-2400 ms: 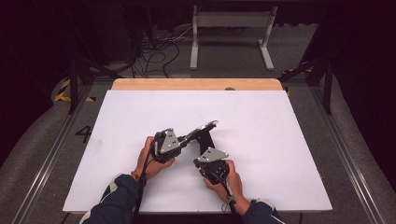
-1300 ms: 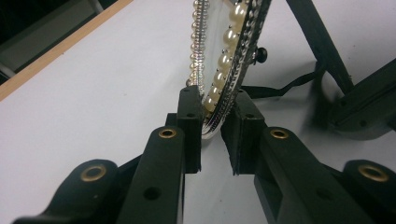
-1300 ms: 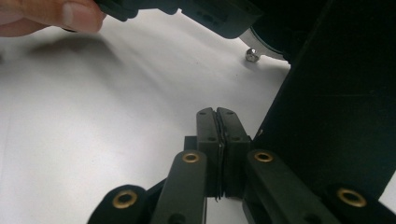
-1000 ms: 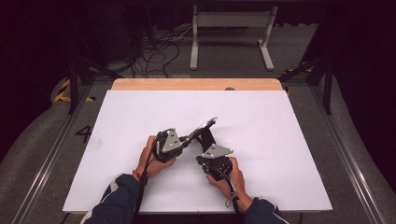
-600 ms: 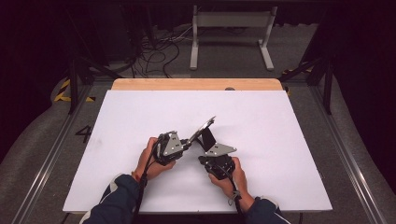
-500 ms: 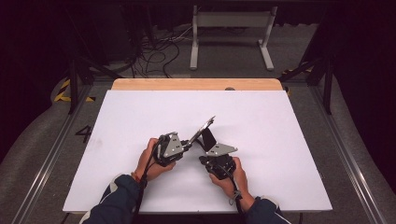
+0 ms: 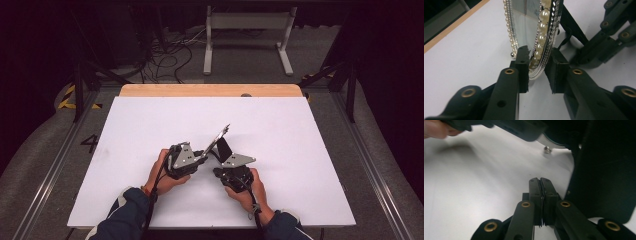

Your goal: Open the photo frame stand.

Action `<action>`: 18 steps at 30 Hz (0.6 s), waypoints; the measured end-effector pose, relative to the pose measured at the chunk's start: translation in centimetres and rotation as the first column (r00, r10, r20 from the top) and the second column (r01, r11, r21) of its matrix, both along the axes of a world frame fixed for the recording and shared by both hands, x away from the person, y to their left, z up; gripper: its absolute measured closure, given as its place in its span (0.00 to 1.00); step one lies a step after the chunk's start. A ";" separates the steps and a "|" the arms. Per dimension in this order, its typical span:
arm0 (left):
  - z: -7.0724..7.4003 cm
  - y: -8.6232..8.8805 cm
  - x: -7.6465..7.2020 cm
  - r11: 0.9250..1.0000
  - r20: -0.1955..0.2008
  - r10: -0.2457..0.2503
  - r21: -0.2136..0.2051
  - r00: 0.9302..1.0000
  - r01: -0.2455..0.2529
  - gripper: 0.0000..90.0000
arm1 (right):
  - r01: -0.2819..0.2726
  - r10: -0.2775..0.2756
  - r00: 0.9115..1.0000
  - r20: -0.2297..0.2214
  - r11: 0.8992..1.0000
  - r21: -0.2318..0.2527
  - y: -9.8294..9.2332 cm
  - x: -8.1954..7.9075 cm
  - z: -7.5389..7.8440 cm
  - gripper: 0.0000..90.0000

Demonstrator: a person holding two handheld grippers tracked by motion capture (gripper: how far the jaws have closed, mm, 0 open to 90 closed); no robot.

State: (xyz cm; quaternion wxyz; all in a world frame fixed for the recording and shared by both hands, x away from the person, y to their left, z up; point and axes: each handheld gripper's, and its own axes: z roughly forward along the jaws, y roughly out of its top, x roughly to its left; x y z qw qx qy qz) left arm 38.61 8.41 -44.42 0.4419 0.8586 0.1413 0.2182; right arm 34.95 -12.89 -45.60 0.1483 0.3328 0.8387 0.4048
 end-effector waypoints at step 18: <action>-0.3 -0.2 0.5 1.000 -0.007 0.006 -0.016 1.000 -0.006 0.83 | 0.011 -0.011 1.000 0.008 1.000 0.017 -0.7 0.1 0.6 0.98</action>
